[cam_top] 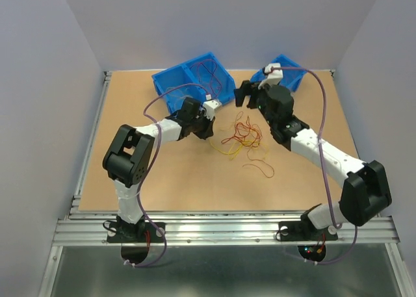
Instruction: Untangle the cables
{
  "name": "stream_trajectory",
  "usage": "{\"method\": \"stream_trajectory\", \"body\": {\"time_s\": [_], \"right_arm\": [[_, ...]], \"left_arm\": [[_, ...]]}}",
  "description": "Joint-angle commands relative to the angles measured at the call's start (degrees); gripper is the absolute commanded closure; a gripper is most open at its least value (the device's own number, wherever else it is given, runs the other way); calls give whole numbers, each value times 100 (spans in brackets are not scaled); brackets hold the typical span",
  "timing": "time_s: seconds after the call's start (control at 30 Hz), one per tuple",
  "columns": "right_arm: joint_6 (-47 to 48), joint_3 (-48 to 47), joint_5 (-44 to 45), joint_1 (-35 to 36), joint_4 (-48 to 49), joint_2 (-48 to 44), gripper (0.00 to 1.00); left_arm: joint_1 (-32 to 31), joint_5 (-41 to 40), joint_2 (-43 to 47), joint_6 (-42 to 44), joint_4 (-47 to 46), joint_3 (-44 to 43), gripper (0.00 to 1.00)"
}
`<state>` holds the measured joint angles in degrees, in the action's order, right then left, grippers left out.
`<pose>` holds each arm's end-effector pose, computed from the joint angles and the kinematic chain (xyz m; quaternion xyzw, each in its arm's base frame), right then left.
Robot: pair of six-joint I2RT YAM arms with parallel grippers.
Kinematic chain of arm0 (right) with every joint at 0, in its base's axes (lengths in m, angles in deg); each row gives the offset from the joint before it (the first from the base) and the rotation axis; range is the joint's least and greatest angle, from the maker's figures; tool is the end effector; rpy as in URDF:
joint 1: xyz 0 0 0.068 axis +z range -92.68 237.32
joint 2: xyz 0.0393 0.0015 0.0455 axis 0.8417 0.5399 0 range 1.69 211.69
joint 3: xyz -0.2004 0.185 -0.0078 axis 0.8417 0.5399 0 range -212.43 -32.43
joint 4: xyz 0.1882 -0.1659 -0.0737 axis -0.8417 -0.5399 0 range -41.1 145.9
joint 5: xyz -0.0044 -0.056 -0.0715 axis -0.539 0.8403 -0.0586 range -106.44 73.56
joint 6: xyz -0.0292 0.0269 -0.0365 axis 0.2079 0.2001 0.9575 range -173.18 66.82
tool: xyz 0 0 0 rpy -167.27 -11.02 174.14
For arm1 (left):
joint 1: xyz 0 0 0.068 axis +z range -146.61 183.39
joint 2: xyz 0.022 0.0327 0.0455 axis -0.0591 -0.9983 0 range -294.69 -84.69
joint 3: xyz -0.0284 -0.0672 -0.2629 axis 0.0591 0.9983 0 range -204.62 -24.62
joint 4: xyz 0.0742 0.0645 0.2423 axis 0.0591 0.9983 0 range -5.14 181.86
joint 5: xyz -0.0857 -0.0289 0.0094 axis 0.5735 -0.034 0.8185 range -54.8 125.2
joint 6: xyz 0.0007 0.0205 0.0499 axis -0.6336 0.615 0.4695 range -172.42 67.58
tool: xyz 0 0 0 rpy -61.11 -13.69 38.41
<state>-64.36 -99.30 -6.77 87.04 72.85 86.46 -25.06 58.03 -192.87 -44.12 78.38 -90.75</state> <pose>0.3126 0.1716 0.3564 -0.0561 0.7107 0.1878 0.6757 0.3551 -0.2081 0.1826 0.3607 0.7987 -0.2517 0.4106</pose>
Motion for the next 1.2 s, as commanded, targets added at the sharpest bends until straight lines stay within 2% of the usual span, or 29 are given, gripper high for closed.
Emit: {"method": "stream_trajectory", "body": {"time_s": [0.0,0.1,0.23,0.3,0.47,0.57,0.63,0.67,0.7,0.73,0.87,0.93,1.03,1.17], "right_arm": [[-121,1315,-87,26,-535,-302,10],[-147,1877,-649,26,-404,-365,11],[-305,2169,-1292,26,26,12,13],[-402,2196,-1257,26,150,214,13],[-472,1915,-775,34,45,926,18],[-648,1914,-258,34,-16,1182,40],[-701,1976,-115,34,-8,1200,63],[-797,2054,59,43,-8,1173,78],[-859,2107,174,34,-16,1130,99],[-920,2178,280,34,-8,981,100],[-1167,2564,876,34,-16,489,100],[-1351,2854,1080,34,-43,225,99],[-1484,3240,1143,34,-25,-302,99],[-1492,3548,1256,43,-34,-909,100]], "left_arm": [[-73,257,752,304,103,-111,100],[-82,380,1253,365,182,38,100],[-73,310,1712,471,559,-250,100],[-73,275,1975,506,857,-426,100],[-65,117,2397,735,1789,-1533,100],[-38,-243,2758,814,2159,-2094,100],[-29,-680,3039,875,2204,-2351,100],[-29,-883,3127,910,2204,-2613,100],[-21,-1120,3215,972,2178,-2755,100],[6,-1723,3242,998,2151,-2913,100],[479,-2721,3154,990,1932,-3782,100],[1032,-2723,2953,850,1808,-4126,100],[1612,-1953,2497,753,1983,-4899,100],[1719,-1975,2065,770,1871,-5313,100]]}}
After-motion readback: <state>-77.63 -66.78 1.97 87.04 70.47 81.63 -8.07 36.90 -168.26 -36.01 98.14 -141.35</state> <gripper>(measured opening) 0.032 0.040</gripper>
